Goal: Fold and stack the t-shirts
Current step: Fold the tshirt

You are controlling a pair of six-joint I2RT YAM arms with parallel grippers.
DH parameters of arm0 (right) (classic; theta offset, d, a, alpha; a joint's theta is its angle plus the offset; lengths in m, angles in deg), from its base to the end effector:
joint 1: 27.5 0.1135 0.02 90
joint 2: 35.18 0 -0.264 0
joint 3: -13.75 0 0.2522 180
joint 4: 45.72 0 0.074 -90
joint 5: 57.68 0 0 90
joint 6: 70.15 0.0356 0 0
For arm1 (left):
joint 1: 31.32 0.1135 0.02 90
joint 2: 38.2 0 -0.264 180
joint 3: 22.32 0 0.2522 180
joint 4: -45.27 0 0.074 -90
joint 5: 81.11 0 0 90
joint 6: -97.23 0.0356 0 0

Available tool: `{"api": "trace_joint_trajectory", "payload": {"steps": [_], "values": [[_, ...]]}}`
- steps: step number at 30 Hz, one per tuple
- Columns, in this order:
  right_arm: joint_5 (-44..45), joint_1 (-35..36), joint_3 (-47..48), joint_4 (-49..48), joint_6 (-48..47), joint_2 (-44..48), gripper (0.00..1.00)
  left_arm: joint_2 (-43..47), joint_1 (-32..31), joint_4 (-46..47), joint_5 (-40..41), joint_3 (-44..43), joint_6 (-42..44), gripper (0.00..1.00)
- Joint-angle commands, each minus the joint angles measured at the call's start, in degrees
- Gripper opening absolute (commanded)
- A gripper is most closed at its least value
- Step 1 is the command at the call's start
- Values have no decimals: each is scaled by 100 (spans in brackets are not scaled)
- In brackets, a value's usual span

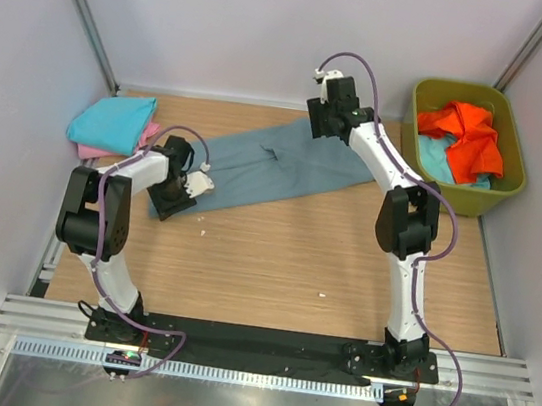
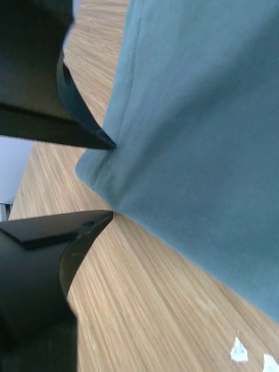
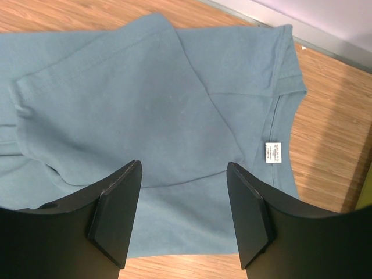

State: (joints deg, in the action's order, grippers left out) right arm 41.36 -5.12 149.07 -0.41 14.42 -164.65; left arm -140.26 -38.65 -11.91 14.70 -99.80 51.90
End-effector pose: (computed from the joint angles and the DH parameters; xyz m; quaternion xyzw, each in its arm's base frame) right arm 0.4857 0.1940 0.2736 -0.1840 0.8832 -0.0078 0.4314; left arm 0.3180 -0.0373 0.1585 0.4334 0.8969 0.0709 0.0518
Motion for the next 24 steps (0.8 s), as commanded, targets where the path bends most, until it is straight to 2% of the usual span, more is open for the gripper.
{"api": "trace_joint_trajectory", "payload": {"steps": [1,2,4,5,8,14,24], "values": [[308,22,-184,-149,-151,352,66,81,30,-254,-255,-26,218,45],[318,-22,-324,-114,-108,309,66,64,30,-316,-316,-17,244,35],[178,-75,-448,-9,51,247,66,46,30,-527,-395,-26,279,24],[169,-110,-527,70,94,160,66,46,30,-606,-483,-43,262,12],[-24,-189,-755,237,314,-16,66,142,4,-931,-563,-61,218,0],[-148,-207,-862,246,253,-368,66,432,-241,-1537,-897,-61,104,0],[-148,-198,-440,246,218,-869,66,433,-392,-1398,-739,-70,-283,0]]}}
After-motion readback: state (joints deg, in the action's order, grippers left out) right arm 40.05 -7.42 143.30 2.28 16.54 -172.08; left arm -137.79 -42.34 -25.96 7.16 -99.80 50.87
